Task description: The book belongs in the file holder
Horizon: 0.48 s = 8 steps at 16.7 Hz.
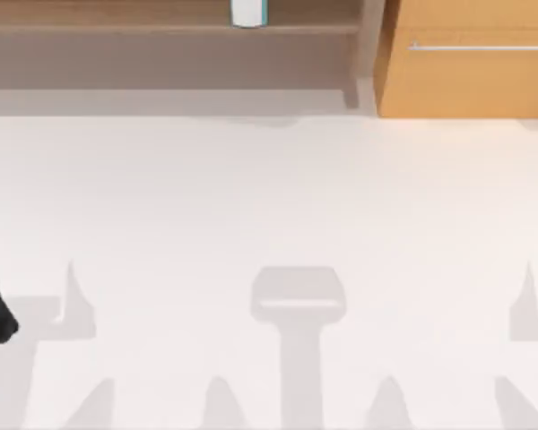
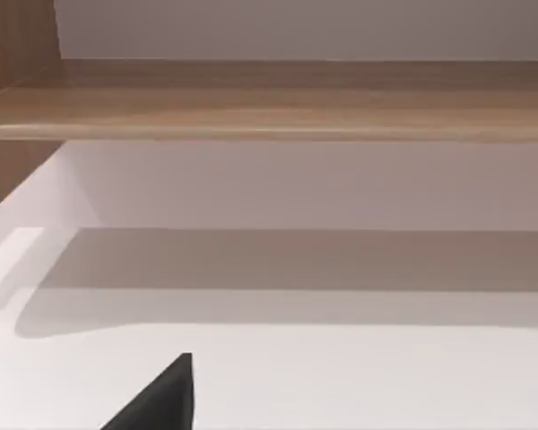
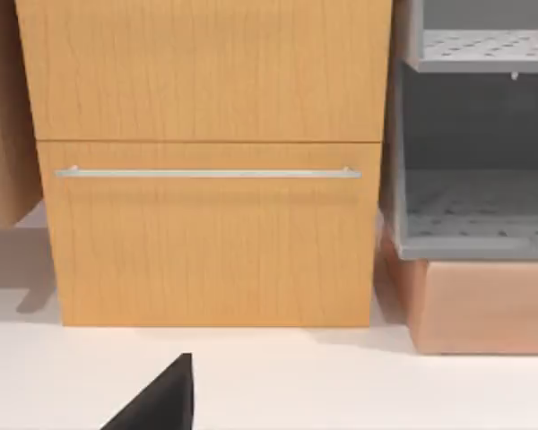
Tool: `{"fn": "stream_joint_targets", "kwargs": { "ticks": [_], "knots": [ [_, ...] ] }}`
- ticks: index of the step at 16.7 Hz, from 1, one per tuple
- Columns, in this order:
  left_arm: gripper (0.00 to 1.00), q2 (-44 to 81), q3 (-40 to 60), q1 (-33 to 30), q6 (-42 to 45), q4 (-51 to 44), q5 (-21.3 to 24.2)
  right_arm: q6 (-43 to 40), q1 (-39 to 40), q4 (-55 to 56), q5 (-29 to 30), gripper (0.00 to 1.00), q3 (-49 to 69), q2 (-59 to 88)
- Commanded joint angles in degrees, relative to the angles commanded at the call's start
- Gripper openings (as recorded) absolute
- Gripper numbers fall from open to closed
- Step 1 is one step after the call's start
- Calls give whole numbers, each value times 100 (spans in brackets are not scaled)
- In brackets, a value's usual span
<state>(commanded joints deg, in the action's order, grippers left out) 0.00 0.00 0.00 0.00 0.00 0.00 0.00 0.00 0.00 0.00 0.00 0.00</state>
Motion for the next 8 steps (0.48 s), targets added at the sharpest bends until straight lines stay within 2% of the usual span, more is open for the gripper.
{"fn": "stream_joint_targets", "kwargs": {
  "ticks": [4, 8],
  "knots": [
    [100, 0, 0, 0, 0, 0, 0, -13, 123, 146, 48, 100, 168, 174],
    [100, 0, 0, 0, 0, 0, 0, -78, 784, 903, 351, 100, 1188, 1245]
  ]
}}
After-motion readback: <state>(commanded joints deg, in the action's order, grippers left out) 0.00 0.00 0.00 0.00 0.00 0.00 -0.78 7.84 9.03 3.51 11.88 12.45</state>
